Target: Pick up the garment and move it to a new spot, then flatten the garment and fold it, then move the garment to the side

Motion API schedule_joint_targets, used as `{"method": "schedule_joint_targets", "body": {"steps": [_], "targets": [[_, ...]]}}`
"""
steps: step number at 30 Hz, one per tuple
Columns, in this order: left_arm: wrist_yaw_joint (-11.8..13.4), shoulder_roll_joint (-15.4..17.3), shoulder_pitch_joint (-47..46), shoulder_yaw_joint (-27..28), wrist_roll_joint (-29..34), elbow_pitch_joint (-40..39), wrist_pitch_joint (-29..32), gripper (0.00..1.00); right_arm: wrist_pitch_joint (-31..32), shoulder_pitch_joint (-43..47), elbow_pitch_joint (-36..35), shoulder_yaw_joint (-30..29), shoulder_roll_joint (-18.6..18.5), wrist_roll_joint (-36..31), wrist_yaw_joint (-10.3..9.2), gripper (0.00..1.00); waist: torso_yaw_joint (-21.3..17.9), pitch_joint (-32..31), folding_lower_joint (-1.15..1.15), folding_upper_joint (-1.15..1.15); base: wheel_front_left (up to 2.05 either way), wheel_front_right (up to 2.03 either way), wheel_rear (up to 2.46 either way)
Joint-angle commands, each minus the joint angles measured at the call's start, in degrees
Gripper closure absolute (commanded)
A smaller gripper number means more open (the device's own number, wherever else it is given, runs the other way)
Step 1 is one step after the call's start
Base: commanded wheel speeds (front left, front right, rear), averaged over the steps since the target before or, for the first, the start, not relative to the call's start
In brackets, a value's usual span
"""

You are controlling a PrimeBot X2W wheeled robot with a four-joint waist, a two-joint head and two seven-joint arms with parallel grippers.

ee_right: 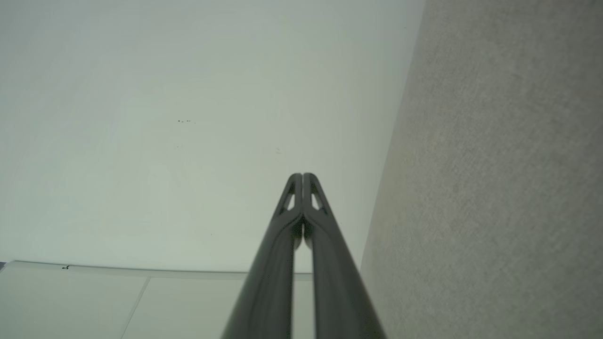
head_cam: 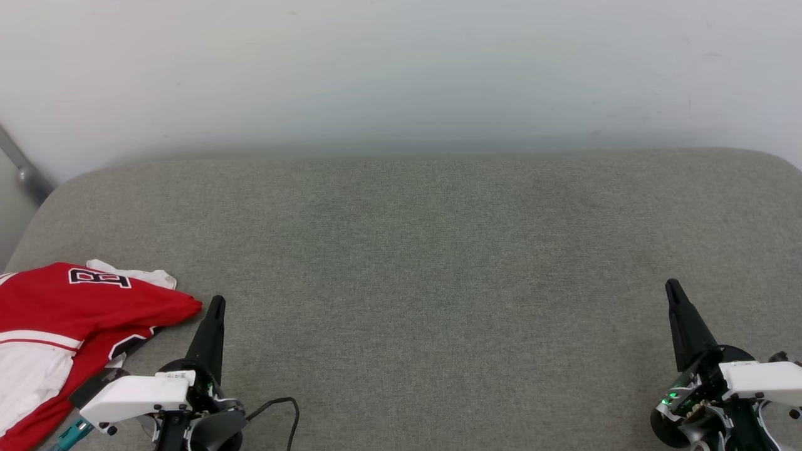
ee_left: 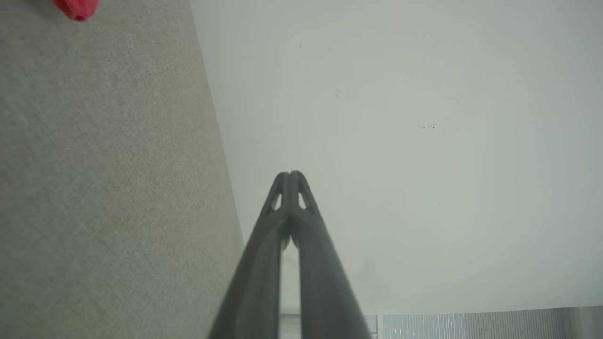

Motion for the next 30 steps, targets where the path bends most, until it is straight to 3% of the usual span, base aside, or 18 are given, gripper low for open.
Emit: {"method": "schedule_joint_targets", "body": {"steps": [1,21,22,30], "targets": [[-0.2,-0.1,-0.5,0.1,0.1,-0.1,0.1,1.00,0.0,-0.8,0.1,0.0,0.3,-0.3,-0.02,1.00,0.0,0.0,0.00,0.00,0.00,0.00,0.00],[-0.2,-0.1,-0.5,0.1,0.0,-0.1,0.1,1.00,0.0,-0.8,0.1,0.0,0.3,-0.3,-0.02,1.00,0.0,0.0,0.00,0.00,0.00,0.00,0.00],[0.0,0.0,0.1,0.0,0.0,0.1,0.0,0.00,0.0,0.1,0.1,0.0,0.0,0.0,0.00,0.00,0.0,0.0,0.00,0.00,0.00,0.00,0.00],[0.0,0.0,-0.1,-2.6,0.7,-0.7,-2.0,0.00,-1.9,0.8,-0.7,0.9,0.0,-1.5,-0.01,0.00,0.0,0.1,0.00,0.00,0.00,0.00,0.00]]}}
